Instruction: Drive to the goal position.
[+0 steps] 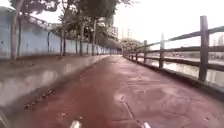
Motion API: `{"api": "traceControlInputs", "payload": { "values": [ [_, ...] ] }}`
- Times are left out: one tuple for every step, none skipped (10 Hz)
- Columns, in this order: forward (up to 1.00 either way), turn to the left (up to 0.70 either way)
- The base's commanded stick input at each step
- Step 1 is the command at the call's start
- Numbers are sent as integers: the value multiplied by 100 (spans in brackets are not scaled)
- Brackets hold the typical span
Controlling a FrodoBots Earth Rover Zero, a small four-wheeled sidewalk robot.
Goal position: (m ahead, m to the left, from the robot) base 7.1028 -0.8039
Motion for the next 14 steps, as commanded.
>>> {"api": "traceControlInputs", "payload": {
  "values": [
    [70, 0],
    [70, 0],
    [70, 0],
    [70, -18],
    [70, -35],
    [70, -35],
    [70, -33],
    [70, -8],
    [70, 0],
    [70, 0],
    [70, 0],
    [70, 0],
    [70, 0],
    [70, 0]
  ]
}}
